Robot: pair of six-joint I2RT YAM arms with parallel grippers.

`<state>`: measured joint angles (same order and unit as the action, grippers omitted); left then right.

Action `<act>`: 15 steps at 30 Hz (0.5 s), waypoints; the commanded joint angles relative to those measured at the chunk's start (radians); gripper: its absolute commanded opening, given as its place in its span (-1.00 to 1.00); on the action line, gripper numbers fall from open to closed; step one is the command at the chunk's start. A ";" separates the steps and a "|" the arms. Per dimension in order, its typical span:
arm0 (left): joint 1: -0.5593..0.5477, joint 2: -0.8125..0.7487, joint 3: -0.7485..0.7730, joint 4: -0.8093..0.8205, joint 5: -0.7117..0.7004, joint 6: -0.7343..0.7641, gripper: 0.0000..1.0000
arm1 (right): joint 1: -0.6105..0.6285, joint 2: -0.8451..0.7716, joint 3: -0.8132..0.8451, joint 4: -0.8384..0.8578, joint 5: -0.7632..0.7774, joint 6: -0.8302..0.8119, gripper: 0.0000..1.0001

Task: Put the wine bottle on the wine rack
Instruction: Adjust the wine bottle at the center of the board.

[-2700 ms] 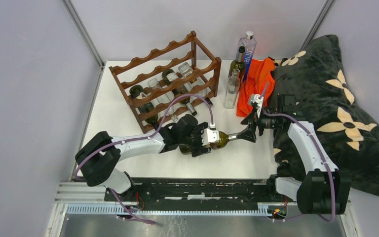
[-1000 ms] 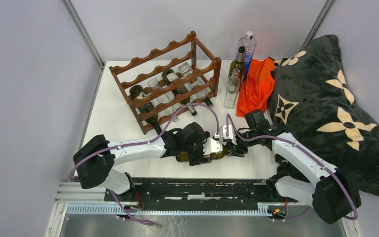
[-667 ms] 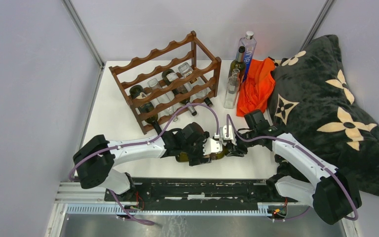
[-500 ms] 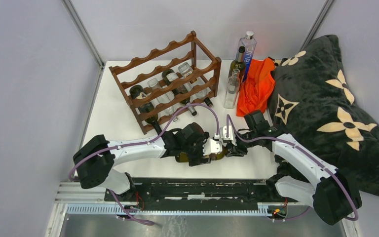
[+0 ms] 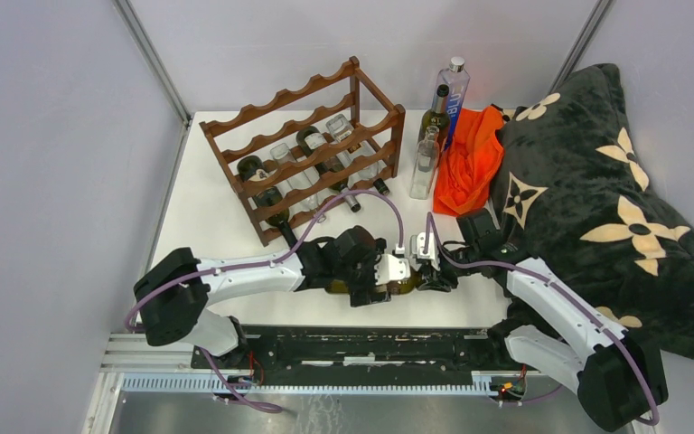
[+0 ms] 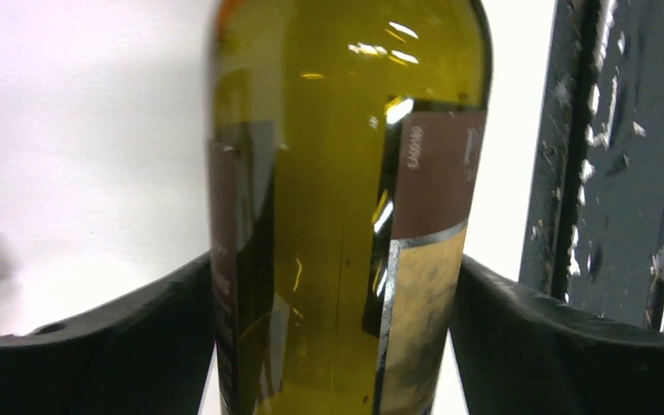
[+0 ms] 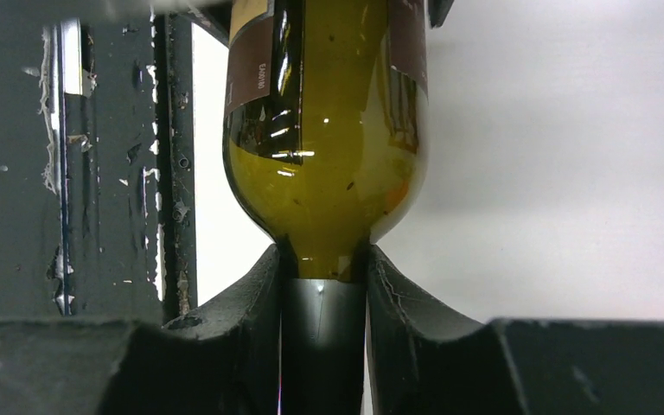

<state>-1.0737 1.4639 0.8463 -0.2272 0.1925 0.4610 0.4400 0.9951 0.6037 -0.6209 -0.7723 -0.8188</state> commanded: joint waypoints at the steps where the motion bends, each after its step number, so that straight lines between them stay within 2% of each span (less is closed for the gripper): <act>1: 0.000 -0.047 0.029 0.135 -0.047 -0.068 0.99 | -0.050 -0.032 -0.004 0.097 -0.122 0.053 -1.00; 11: 0.000 -0.200 -0.017 0.129 -0.076 -0.129 1.00 | -0.109 -0.096 -0.036 0.116 -0.170 0.077 -1.00; 15: 0.001 -0.302 0.016 0.119 -0.077 -0.220 1.00 | -0.121 -0.120 -0.044 0.128 -0.178 0.089 -1.00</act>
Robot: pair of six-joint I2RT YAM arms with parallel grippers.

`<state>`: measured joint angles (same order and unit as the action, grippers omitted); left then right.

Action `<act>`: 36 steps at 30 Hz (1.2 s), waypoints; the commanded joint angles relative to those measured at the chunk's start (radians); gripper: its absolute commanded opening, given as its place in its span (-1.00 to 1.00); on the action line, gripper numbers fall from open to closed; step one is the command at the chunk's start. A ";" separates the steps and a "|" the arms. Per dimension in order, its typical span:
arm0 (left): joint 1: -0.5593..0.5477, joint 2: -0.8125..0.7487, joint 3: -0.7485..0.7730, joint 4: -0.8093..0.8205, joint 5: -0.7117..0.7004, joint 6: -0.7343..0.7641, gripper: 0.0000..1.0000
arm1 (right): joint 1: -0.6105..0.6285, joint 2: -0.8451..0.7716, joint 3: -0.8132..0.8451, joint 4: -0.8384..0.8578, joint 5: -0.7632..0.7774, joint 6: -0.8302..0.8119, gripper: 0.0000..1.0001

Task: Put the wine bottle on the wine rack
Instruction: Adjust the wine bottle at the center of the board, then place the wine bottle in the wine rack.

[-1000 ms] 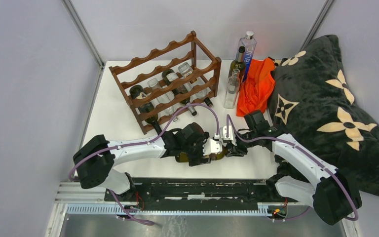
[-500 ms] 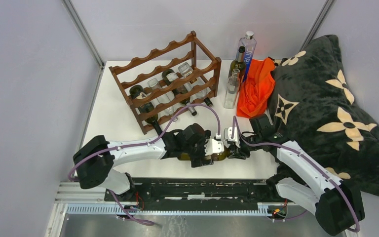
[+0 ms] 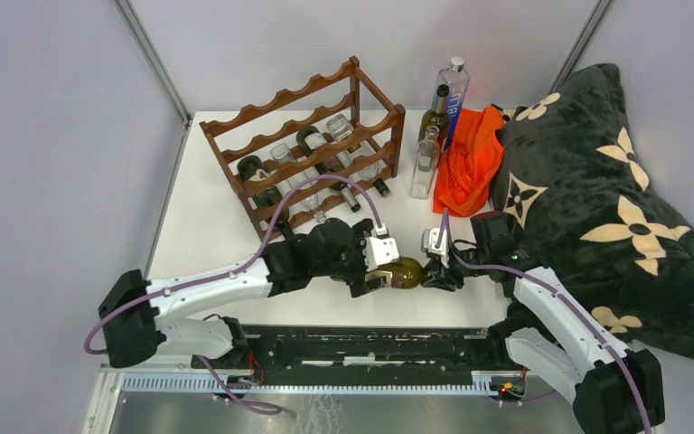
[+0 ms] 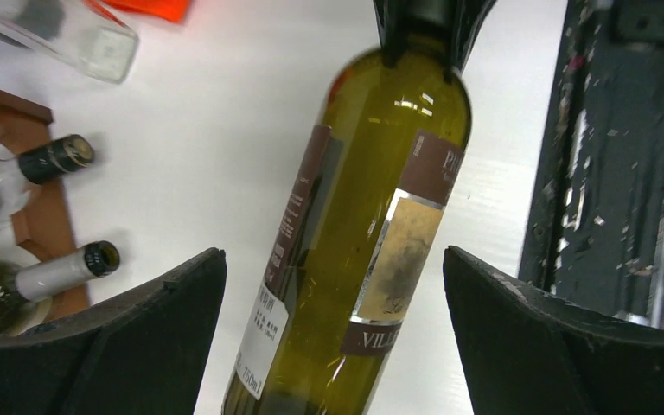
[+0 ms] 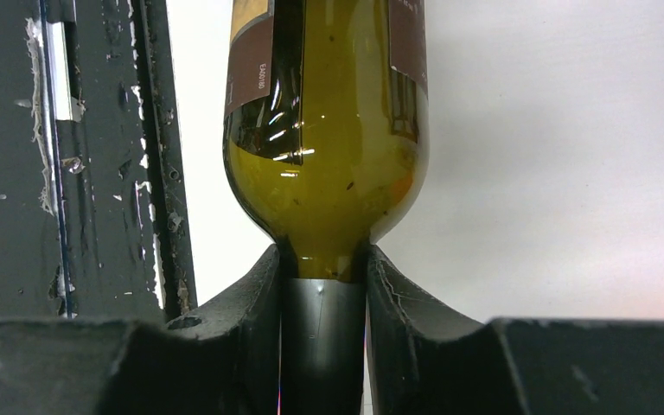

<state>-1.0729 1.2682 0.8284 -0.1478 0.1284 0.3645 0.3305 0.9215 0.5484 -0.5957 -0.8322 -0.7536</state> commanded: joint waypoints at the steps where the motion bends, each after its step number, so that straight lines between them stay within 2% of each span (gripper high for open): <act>1: 0.001 -0.131 0.060 0.028 -0.022 -0.164 1.00 | -0.013 -0.049 0.009 0.108 -0.120 0.029 -1.00; 5: 0.001 -0.178 0.235 -0.080 -0.092 -0.336 1.00 | -0.014 -0.053 0.009 0.116 -0.129 0.038 -1.00; 9: 0.001 -0.222 0.364 -0.144 -0.123 -0.390 1.00 | -0.013 -0.049 0.030 0.143 -0.137 0.075 -1.00; 11: 0.002 -0.247 0.402 -0.167 -0.214 -0.414 1.00 | -0.011 -0.041 0.052 0.164 -0.140 0.102 -1.00; 17: 0.013 -0.265 0.521 -0.321 -0.481 -0.415 1.00 | 0.066 -0.001 0.128 0.279 -0.090 0.246 -1.00; 22: 0.041 -0.245 0.592 -0.412 -0.604 -0.408 1.00 | 0.159 0.070 0.198 0.408 -0.015 0.409 -1.00; 27: 0.126 -0.229 0.591 -0.417 -0.598 -0.395 1.00 | 0.189 0.100 0.214 0.523 0.073 0.564 -1.00; 32: 0.179 -0.228 0.538 -0.383 -0.578 -0.372 1.00 | 0.170 0.053 0.201 0.516 0.183 0.543 -1.00; 36: 0.212 -0.218 0.511 -0.355 -0.570 -0.322 1.00 | 0.075 0.032 0.194 0.492 0.185 0.529 -1.00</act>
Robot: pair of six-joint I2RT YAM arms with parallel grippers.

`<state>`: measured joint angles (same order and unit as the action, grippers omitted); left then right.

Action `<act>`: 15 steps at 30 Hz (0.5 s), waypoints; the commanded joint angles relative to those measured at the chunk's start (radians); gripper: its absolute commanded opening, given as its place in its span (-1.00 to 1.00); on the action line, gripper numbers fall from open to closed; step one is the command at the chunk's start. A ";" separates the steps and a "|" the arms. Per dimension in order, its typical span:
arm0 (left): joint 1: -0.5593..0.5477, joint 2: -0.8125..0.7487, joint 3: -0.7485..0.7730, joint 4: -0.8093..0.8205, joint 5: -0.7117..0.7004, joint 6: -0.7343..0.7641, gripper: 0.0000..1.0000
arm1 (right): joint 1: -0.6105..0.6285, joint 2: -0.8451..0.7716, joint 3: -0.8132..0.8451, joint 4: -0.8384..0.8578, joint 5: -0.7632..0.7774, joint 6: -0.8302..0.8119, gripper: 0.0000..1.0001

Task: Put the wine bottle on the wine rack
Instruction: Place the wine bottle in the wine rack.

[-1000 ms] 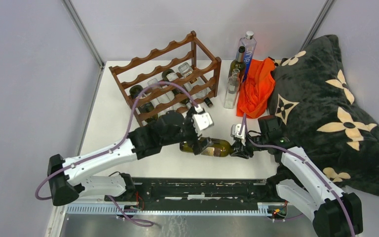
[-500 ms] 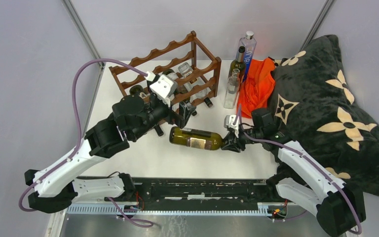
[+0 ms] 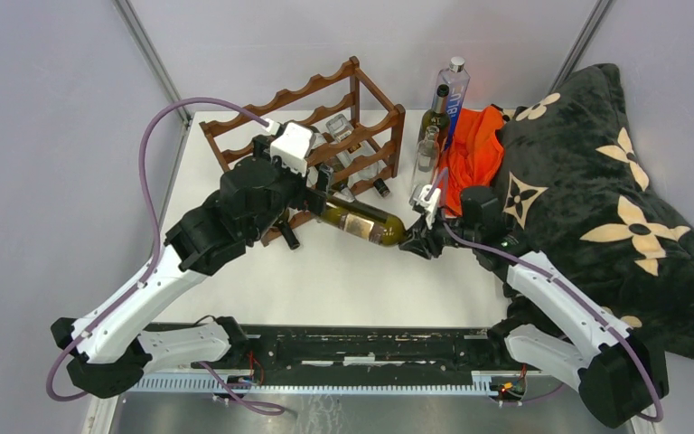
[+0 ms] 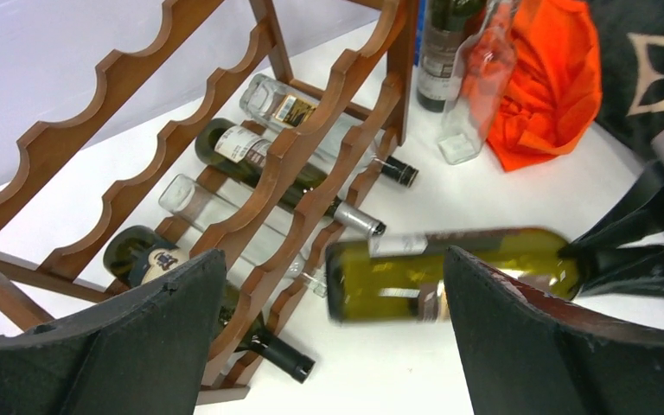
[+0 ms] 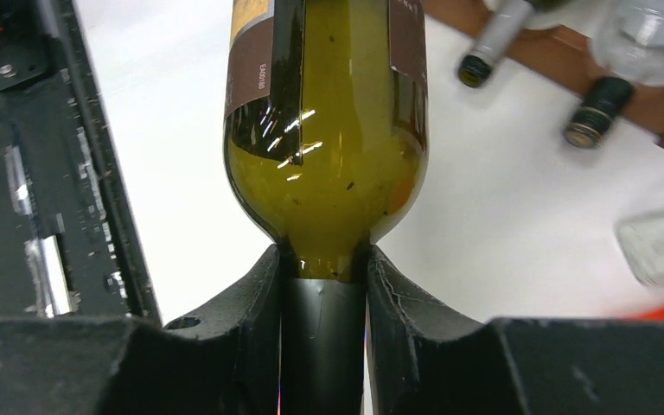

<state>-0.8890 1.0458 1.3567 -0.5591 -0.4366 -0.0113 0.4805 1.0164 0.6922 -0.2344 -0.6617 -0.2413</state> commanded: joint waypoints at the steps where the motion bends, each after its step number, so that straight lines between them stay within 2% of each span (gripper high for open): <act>1: 0.035 0.006 -0.021 0.064 0.000 0.066 1.00 | -0.106 -0.068 0.047 0.130 0.013 0.013 -1.00; 6: 0.070 0.010 -0.061 0.137 0.049 0.132 1.00 | -0.194 -0.076 0.054 0.115 0.035 -0.007 -1.00; 15: 0.085 0.004 -0.153 0.243 0.070 0.221 0.93 | -0.206 -0.039 0.082 0.154 0.185 0.000 -1.00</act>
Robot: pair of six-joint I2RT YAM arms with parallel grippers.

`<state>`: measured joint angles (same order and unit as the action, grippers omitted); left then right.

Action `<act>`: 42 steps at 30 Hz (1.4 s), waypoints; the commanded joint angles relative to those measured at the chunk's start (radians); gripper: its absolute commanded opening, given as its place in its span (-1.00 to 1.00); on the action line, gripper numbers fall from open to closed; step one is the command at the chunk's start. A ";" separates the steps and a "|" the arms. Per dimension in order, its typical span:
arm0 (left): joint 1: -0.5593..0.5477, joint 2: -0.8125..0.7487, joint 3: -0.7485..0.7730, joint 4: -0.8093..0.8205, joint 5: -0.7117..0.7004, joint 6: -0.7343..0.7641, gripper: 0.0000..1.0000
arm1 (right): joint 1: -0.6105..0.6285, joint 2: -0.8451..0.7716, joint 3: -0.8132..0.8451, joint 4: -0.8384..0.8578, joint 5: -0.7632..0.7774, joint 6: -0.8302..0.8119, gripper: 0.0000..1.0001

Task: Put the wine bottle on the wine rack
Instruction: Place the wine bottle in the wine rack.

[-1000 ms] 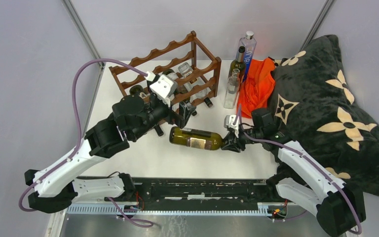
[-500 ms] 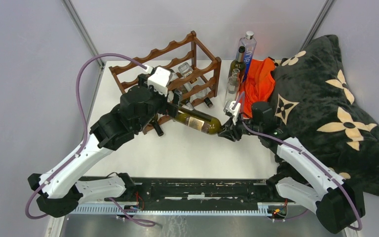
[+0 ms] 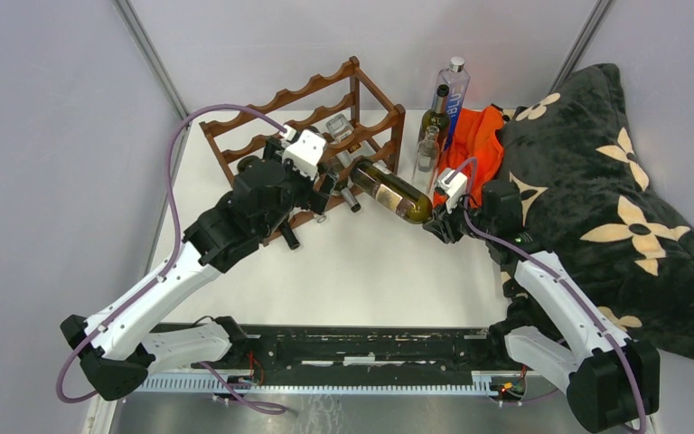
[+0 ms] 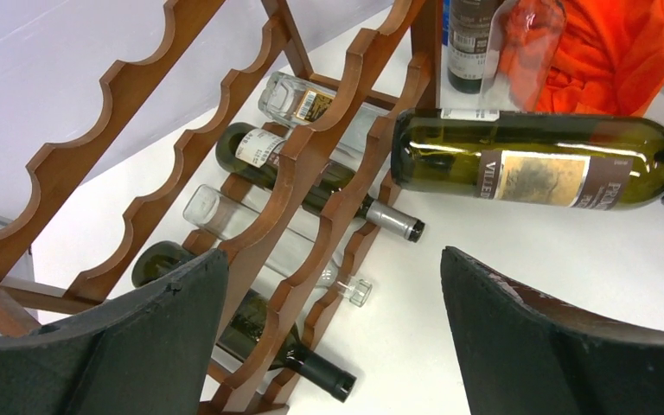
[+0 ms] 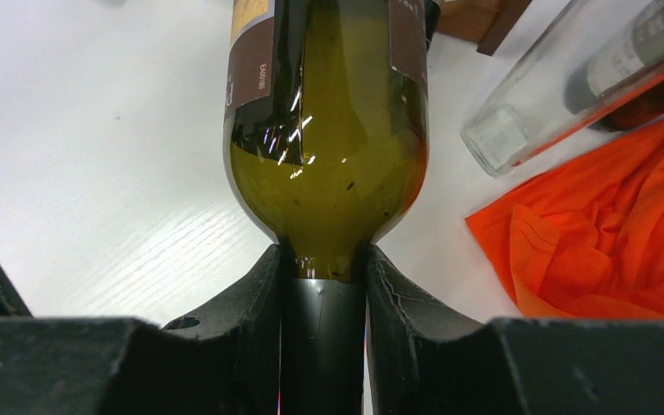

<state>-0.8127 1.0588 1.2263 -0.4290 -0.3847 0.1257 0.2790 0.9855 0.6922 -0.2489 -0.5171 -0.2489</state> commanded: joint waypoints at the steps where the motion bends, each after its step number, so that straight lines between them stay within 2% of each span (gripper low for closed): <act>1: 0.010 -0.010 -0.030 0.122 0.018 0.091 0.93 | -0.003 -0.005 0.085 0.176 0.052 0.011 -1.00; 12: 0.036 -0.020 -0.075 0.174 0.042 0.115 0.91 | -0.006 0.045 0.130 0.238 0.127 0.058 -1.00; 24: 0.058 -0.005 -0.068 0.174 0.076 0.117 0.91 | -0.002 0.137 0.192 0.306 0.127 0.121 -1.00; 32: 0.068 0.014 -0.066 0.171 0.081 0.148 0.91 | -0.002 0.108 0.207 0.311 0.128 0.132 -1.00; 42: 0.135 0.184 0.091 0.093 0.244 0.141 0.90 | -0.002 0.124 0.207 0.303 0.134 0.138 -1.00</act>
<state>-0.7120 1.1858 1.2213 -0.3374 -0.2348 0.2413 0.2787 1.1400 0.8158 -0.1593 -0.3721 -0.1303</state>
